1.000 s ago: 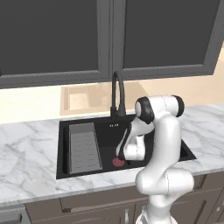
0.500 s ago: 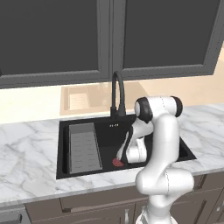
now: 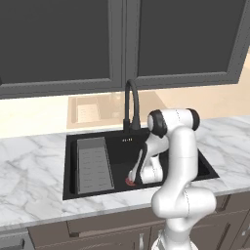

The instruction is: Pick up the dish brush and dish brush from the sink, and place them back in the cabinet, and close the cabinet doors.

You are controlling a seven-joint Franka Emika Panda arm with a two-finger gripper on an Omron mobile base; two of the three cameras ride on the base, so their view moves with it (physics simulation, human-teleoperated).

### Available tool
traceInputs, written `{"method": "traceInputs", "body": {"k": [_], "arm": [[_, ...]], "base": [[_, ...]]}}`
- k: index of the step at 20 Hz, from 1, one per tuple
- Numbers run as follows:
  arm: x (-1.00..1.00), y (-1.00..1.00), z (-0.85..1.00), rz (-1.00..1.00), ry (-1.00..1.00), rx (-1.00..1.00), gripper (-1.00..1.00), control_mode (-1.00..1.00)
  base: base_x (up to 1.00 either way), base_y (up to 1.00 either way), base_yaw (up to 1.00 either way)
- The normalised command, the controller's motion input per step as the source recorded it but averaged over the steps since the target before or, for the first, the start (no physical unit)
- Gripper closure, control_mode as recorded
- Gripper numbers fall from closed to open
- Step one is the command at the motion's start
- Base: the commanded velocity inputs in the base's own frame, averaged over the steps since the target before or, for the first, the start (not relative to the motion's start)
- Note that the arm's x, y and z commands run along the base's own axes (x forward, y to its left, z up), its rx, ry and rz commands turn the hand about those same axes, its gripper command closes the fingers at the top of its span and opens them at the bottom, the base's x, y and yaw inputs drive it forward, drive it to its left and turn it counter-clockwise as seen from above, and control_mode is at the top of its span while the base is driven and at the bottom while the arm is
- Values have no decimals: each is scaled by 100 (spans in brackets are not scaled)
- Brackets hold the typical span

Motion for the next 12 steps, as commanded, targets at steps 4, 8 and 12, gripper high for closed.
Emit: {"method": "traceInputs", "body": {"k": [4, 8, 12], "arm": [[2, 5, -9, 0, 0, 0, -100, -100], [3, 1, -8, 0, 0, 0, -100, -100], [4, 0, -10, 0, 0, 0, -100, -100]], "base": [[0, 0, 0], [0, 0, 0], [0, 0, 0]]}}
